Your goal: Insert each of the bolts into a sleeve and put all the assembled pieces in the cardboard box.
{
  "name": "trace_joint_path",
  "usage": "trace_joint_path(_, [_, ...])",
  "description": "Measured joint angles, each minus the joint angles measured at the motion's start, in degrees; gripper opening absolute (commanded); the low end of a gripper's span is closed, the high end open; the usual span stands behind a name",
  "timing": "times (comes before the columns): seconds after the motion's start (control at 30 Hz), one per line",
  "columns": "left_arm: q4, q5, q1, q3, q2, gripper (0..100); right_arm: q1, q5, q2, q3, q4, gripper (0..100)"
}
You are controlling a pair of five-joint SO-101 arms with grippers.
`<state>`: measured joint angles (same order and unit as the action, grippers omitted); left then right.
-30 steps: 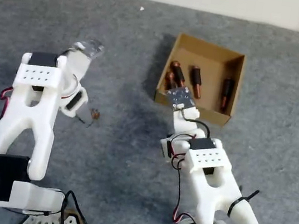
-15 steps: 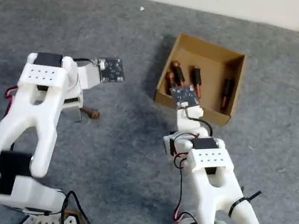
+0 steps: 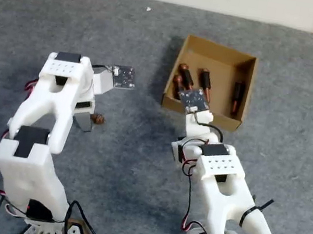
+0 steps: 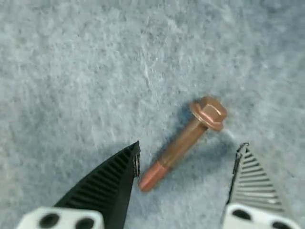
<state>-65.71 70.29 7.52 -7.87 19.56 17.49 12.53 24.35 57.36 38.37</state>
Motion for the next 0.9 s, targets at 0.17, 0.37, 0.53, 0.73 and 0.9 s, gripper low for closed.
trace_joint_path(0.17, [0.5,0.0,-0.8,0.9,1.8,23,0.0,0.0,0.0,0.0,0.0,0.5])
trace_joint_path(0.37, [2.0,0.0,-2.6,0.8,4.5,8,0.0,0.0,0.0,0.0,0.0,0.5])
trace_joint_path(0.53, [2.1,0.1,-3.2,0.9,5.1,3,0.0,0.0,0.0,0.0,0.0,0.5])
trace_joint_path(0.73, [-3.8,0.2,-3.3,3.5,5.3,3,0.0,0.0,0.0,0.0,0.0,0.5])
trace_joint_path(0.9, [-14.3,0.2,-3.0,8.2,5.4,3,0.0,0.0,0.0,0.2,0.6,0.5])
